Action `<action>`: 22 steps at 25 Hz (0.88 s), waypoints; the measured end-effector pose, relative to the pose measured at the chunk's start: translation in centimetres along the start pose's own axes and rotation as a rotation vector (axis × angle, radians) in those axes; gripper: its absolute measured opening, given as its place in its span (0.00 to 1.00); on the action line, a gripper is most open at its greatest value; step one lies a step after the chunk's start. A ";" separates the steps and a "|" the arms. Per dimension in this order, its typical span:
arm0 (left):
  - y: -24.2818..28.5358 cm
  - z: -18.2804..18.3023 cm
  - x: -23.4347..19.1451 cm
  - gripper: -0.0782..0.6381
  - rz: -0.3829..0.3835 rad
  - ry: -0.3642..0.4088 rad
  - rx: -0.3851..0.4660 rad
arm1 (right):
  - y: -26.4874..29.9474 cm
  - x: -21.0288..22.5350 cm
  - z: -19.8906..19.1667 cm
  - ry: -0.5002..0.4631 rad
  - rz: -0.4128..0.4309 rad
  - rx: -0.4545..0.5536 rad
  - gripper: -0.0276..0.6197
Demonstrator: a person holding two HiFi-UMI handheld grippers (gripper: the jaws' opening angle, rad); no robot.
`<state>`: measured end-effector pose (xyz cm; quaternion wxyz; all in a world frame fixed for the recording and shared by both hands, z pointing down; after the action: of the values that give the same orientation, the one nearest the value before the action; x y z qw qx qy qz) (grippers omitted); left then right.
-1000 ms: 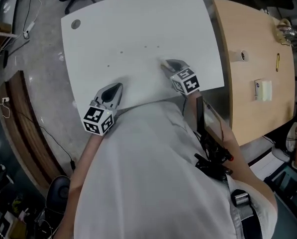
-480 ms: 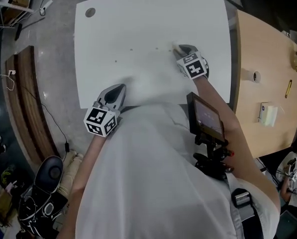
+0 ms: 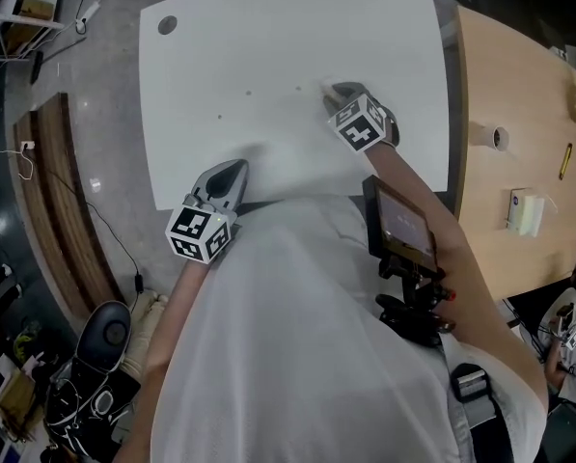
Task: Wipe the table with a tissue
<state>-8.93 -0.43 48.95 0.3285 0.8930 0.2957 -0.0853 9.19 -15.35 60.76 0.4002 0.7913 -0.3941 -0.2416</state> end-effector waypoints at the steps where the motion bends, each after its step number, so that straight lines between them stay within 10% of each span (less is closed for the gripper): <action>1: 0.1 0.0 0.1 0.11 -0.001 0.002 -0.001 | 0.0 -0.8 0.1 -0.035 0.020 -0.007 0.20; 8: 0.7 0.3 1.1 0.12 -0.004 0.013 0.005 | -0.3 -8.4 0.5 -0.231 0.241 -0.031 0.20; 16: 1.0 0.4 2.0 0.11 0.006 0.026 0.013 | -2.3 -12.9 -0.4 -0.202 0.564 0.009 0.20; 22: 0.6 1.4 2.0 0.12 0.034 0.044 0.027 | -3.0 -3.0 2.0 0.183 0.300 0.195 0.20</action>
<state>-6.89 -0.70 47.53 0.3114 0.9037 0.2868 -0.0641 7.31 -12.67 57.35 0.3874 0.7772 -0.4913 -0.0672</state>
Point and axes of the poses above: the fingertips, and each gripper's own axes: y forward along the fingers, x to its right, z out of its top, the point moved 2 cm from there along -y, backward along the fingers
